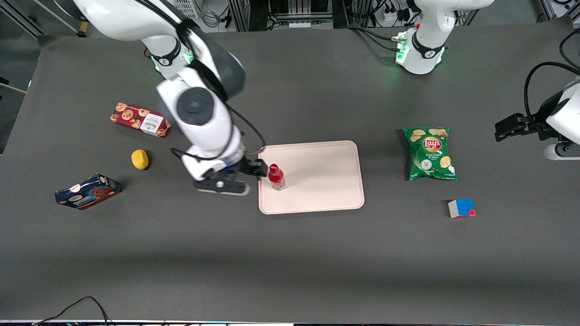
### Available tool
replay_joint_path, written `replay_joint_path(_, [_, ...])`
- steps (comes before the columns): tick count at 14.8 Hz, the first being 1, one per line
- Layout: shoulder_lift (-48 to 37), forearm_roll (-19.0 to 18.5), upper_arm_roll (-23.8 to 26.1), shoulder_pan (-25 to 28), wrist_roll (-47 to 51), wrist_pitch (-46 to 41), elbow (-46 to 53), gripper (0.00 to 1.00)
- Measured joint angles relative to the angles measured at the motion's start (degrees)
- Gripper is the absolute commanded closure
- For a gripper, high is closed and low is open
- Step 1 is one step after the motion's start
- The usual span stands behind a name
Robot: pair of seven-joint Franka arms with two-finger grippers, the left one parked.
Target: Place coke bottle on tray
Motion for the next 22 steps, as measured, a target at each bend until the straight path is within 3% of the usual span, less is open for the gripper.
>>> replay_joint_path(4, [-8.99, 3.58, -0.56, -8.77, -10.31, -6.20, -0.58, 0.00])
replay_joint_path(6, [-14.07, 6.58, -3.91, -10.82, -16.85, -7.70, -3.04, 0.00])
replay_joint_path(9, [-23.27, 9.29, -12.73, -11.22, -28.84, -8.59, -11.34, 0.00])
replay_joint_path(15, [-34.63, 9.73, -24.33, -11.52, -42.04, -8.56, -24.85, 0.00])
replay_joint_path(22, [-35.56, 9.79, -26.24, -11.32, -46.81, -8.49, -25.64, 0.00])
